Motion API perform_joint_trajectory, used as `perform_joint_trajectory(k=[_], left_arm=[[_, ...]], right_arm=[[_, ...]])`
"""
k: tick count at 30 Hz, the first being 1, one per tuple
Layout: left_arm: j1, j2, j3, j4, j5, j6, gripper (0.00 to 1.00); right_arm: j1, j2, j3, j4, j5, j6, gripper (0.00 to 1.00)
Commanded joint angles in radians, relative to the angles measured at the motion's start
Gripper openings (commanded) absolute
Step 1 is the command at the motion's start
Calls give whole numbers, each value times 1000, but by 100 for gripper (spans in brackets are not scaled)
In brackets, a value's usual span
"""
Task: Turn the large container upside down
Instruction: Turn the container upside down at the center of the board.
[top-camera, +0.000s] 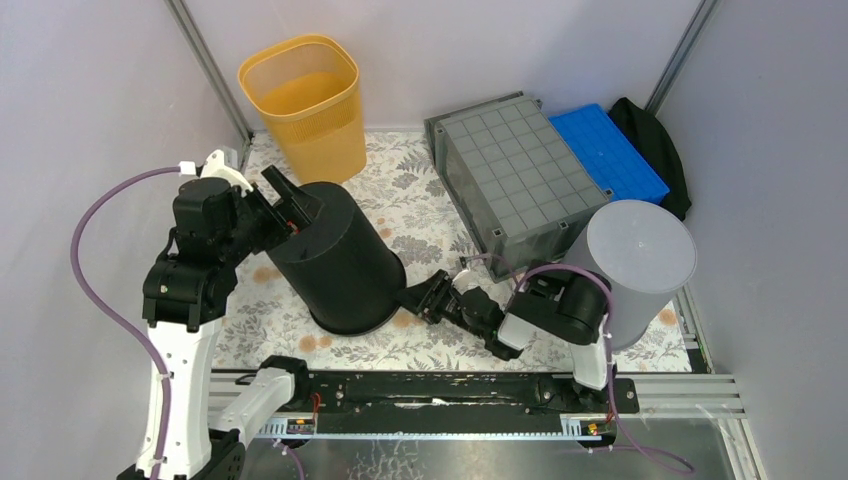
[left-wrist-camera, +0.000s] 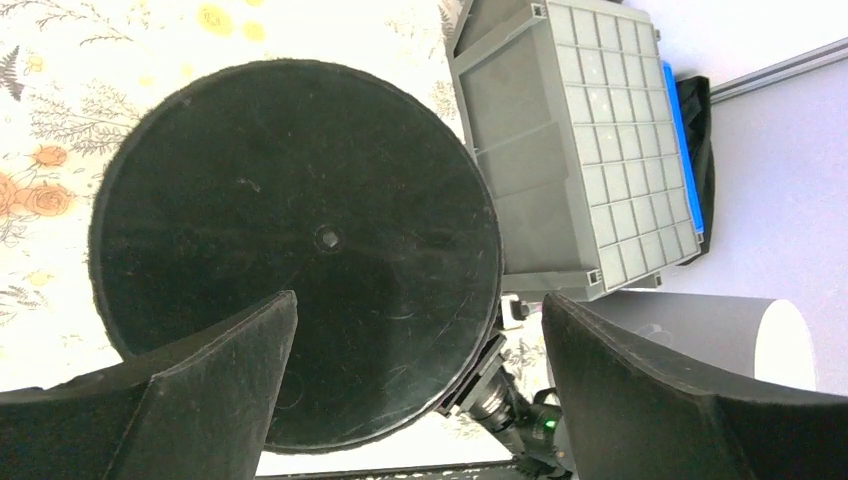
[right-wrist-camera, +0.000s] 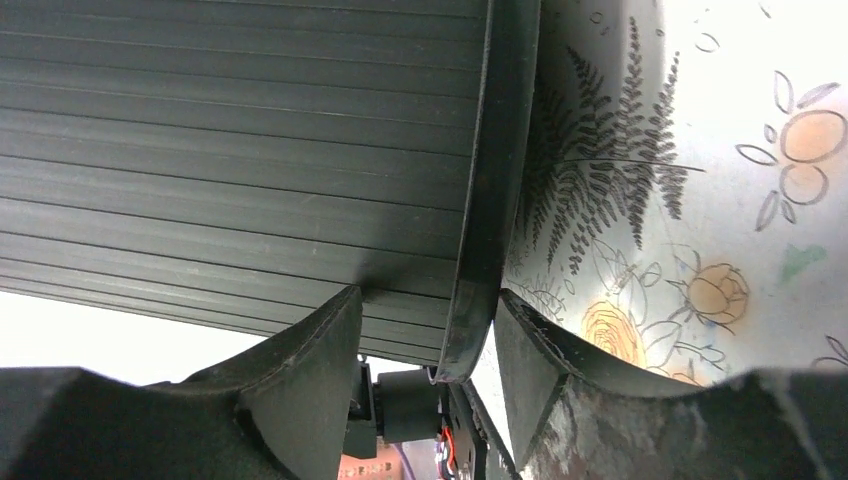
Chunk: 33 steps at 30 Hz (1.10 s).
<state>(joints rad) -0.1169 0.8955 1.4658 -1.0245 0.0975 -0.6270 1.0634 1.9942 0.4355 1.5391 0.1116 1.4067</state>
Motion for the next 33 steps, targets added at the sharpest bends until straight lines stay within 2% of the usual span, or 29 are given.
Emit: perform_joint_trajectory(k=[1, 3, 8, 12, 23, 33], left_arm=[[-2, -36, -54, 55, -3, 41, 100], [-1, -51, -86, 53, -3, 47, 100], [0, -63, -108, 29, -12, 67, 100], [-2, -71, -127, 22, -15, 72, 100], [-1, -84, -156, 31, -22, 73, 100], [-2, -105, -149, -23, -65, 72, 100]], right_arm=[[-2, -149, 49, -141, 3, -134, 58], [-2, -200, 49, -225, 22, -160, 58], [-2, -338, 103, -605, 89, -223, 61], [-1, -407, 148, -831, 145, -236, 64], [-2, -483, 161, -967, 169, -289, 64], [81, -576, 310, -1277, 175, -498, 65]])
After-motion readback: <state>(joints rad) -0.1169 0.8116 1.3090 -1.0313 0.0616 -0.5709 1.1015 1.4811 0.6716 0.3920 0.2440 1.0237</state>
